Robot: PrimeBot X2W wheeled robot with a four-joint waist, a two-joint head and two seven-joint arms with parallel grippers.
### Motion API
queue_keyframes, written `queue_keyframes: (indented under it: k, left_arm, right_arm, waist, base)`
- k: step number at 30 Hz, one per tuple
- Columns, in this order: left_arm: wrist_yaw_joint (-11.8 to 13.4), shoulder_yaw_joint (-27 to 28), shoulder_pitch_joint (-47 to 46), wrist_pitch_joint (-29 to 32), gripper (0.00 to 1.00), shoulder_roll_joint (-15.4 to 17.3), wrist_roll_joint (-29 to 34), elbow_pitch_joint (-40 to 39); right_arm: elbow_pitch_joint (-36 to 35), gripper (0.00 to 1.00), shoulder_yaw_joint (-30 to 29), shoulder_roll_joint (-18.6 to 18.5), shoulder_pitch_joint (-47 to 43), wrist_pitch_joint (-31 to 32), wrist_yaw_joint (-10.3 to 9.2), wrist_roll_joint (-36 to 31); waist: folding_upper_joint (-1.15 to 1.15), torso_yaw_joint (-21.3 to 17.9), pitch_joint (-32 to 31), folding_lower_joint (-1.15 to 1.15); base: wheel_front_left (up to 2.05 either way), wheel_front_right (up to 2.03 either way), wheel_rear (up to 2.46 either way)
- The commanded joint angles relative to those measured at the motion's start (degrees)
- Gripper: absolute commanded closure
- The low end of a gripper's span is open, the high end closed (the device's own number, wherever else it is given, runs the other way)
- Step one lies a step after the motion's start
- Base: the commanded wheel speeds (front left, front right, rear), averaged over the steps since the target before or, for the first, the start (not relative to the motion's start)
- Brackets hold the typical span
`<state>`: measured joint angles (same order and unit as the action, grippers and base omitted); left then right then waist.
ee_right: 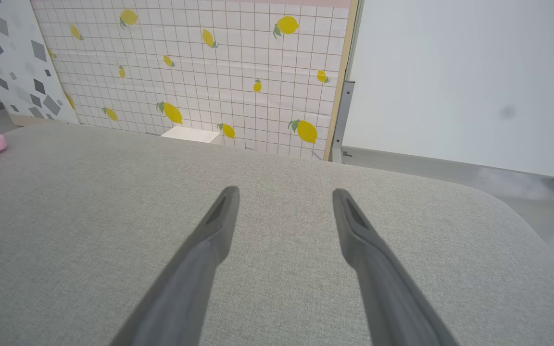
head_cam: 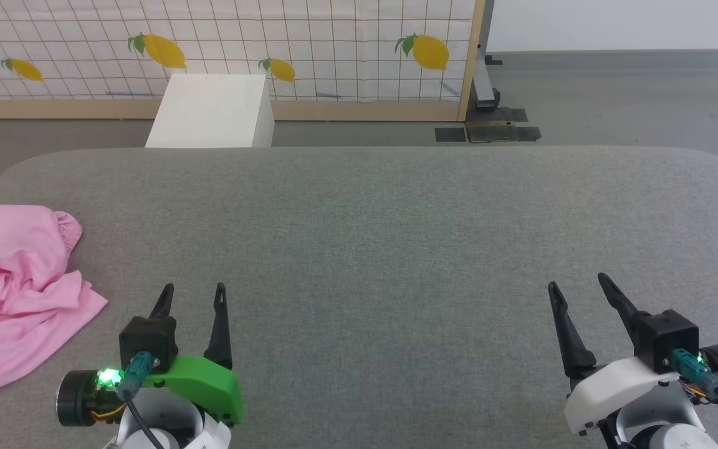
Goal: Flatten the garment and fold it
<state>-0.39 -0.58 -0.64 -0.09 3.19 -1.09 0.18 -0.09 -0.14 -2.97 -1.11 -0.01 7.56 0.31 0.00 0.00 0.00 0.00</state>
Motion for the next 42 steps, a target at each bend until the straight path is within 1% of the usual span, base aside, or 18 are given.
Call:
queue_keyframes:
  k: [1,42]
  left_arm:
    - [0.1,-0.1,-0.1,-0.3,0.0,0.0,-0.2,0.2]
    - [1.9,-2.4,-1.4,-4.5,0.0,0.4,-4.4,2.7]
  right_arm:
    - [0.1,0.0,0.0,0.0,0.1,-0.4,0.0,0.1]
    - [2.3,0.0,-0.5,0.0,1.6,-5.3,-0.03,1.9]
  waist:
    - [0.0,0.0,0.0,0.0]
    - [0.0,0.0,0.1,0.0]
  base:
    - [0.0,0.0,0.0]
    - [0.0,0.0,0.0]
